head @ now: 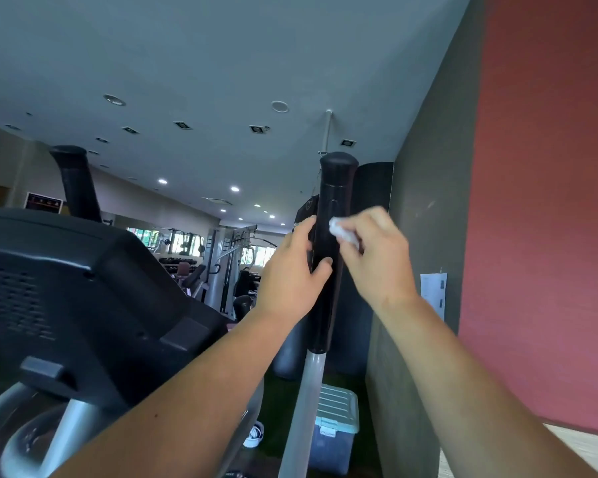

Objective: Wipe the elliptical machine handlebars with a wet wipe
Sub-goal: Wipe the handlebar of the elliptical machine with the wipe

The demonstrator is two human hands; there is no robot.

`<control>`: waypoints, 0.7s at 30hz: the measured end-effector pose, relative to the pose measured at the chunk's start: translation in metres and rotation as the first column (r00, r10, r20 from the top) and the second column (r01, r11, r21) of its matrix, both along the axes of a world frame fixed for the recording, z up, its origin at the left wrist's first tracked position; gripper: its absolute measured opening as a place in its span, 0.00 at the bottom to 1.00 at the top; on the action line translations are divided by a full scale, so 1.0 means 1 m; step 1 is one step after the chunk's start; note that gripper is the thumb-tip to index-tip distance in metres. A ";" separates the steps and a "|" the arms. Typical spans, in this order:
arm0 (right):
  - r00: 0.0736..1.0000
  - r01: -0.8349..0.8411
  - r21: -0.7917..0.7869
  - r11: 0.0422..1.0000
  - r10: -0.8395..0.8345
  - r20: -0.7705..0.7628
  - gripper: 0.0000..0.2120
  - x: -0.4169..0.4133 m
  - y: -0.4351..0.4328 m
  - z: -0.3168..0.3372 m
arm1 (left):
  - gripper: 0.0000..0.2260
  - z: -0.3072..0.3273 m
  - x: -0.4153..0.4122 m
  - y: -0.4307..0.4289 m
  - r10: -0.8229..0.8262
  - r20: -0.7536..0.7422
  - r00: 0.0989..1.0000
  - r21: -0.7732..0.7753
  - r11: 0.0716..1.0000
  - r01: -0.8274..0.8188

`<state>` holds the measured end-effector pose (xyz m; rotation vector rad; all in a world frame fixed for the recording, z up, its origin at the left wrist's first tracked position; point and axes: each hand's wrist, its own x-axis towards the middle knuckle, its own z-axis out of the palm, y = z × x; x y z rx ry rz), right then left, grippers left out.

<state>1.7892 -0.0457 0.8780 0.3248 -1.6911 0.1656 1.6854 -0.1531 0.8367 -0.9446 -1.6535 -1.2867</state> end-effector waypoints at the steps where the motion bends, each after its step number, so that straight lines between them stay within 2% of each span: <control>1: 0.999 0.002 -0.012 1.000 -0.001 0.049 0.07 -0.003 0.006 -0.014 | 0.31 -0.004 -0.001 0.001 0.012 0.006 1.000 -0.013 1.000 -0.012; 3: 0.998 -0.015 -0.030 0.999 0.017 0.064 0.07 -0.005 0.012 -0.021 | 0.31 -0.011 -0.002 0.003 0.029 0.004 1.000 -0.036 0.999 -0.029; 8: 0.988 -0.133 -0.034 0.990 0.130 -0.083 0.10 0.002 0.000 0.013 | 0.30 -0.022 -0.003 0.009 0.017 0.018 1.000 -0.040 0.999 -0.016; 14: 0.975 -0.101 -0.068 0.993 0.112 0.193 0.08 -0.022 0.034 -0.060 | 0.30 -0.034 0.000 0.012 0.078 0.046 0.996 -0.074 0.994 -0.074; 16: 0.978 -0.148 -0.084 0.985 0.159 0.136 0.08 -0.018 0.035 -0.047 | 0.31 -0.037 0.001 0.014 0.106 0.050 0.993 -0.079 0.992 -0.102; 19: 0.961 -0.268 -0.044 0.962 0.263 -0.084 0.08 -0.007 0.025 0.004 | 0.32 -0.040 0.004 0.020 0.144 0.066 0.987 -0.048 0.989 -0.141; 21: 0.960 -0.263 0.006 0.965 0.262 -0.099 0.08 -0.009 0.024 0.011 | 0.31 -0.042 0.004 0.025 0.155 0.082 0.984 -0.017 0.988 -0.155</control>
